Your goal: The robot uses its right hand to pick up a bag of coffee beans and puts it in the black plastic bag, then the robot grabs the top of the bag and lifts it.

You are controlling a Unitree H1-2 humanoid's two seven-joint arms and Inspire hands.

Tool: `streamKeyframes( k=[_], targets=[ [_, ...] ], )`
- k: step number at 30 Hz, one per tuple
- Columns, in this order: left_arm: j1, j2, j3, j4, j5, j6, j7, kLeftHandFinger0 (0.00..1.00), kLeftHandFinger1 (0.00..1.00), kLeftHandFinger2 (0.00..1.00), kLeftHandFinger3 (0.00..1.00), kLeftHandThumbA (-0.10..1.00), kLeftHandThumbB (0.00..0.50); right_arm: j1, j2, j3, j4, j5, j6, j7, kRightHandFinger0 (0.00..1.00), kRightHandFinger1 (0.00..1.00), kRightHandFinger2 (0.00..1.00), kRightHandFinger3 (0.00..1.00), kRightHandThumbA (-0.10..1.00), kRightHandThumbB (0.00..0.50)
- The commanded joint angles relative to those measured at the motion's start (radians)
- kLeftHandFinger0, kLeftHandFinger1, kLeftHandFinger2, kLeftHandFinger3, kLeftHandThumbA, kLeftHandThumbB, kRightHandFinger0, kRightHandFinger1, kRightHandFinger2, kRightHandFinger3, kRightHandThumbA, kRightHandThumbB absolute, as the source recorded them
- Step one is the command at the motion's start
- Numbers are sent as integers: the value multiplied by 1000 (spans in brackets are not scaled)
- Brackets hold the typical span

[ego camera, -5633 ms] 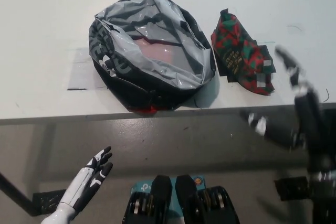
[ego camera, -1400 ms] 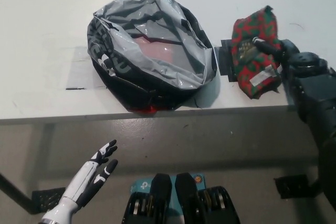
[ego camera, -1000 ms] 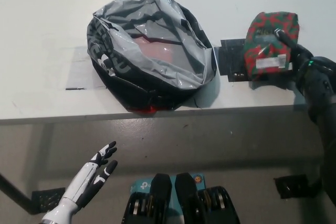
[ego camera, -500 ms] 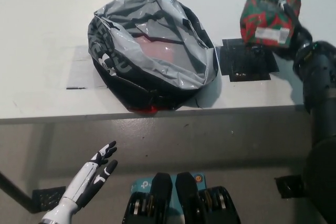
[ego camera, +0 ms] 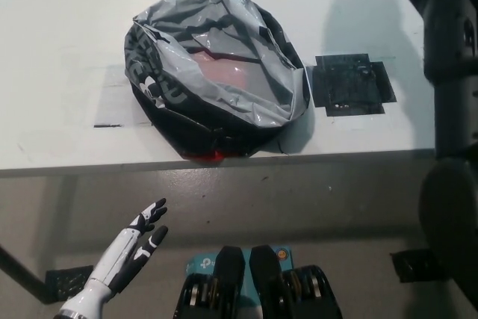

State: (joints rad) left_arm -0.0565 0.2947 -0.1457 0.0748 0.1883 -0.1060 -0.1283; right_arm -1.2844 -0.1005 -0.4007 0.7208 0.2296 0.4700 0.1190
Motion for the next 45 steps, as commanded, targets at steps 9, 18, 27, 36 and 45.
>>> streamKeyframes(
  k=[9, 18, 27, 36, 45],
  targets=[
    [-21, 20, 1, -11, 0, -44, -33, 1000, 1000, 1000, 1000, 1000, 176, -147, 56, 233, -2, -35, -1, 29, 0, 277, 720, 799, -100, 178],
    [-28, 23, 0, -11, 20, -43, -29, 1000, 1000, 1000, 1000, 1000, 205, -181, 67, 450, 212, -180, -164, 45, 0, 278, 669, 534, -100, 155],
    [-27, 18, -2, -13, 7, -50, -34, 1000, 1000, 1000, 1000, 1000, 181, -191, 55, 672, 298, -344, -246, 46, 122, 559, 878, 642, -100, 191],
    [-32, 20, -4, -11, 5, -52, -39, 1000, 1000, 1000, 1000, 1000, 196, -189, 48, 729, 288, -387, -249, 45, 66, 541, 851, 847, -100, 171],
    [-40, 19, -3, -13, 10, -51, -45, 1000, 1000, 1000, 1000, 1000, 197, -197, 33, 756, 287, -431, -292, 65, 131, 590, 890, 833, -100, 180]
  ],
)
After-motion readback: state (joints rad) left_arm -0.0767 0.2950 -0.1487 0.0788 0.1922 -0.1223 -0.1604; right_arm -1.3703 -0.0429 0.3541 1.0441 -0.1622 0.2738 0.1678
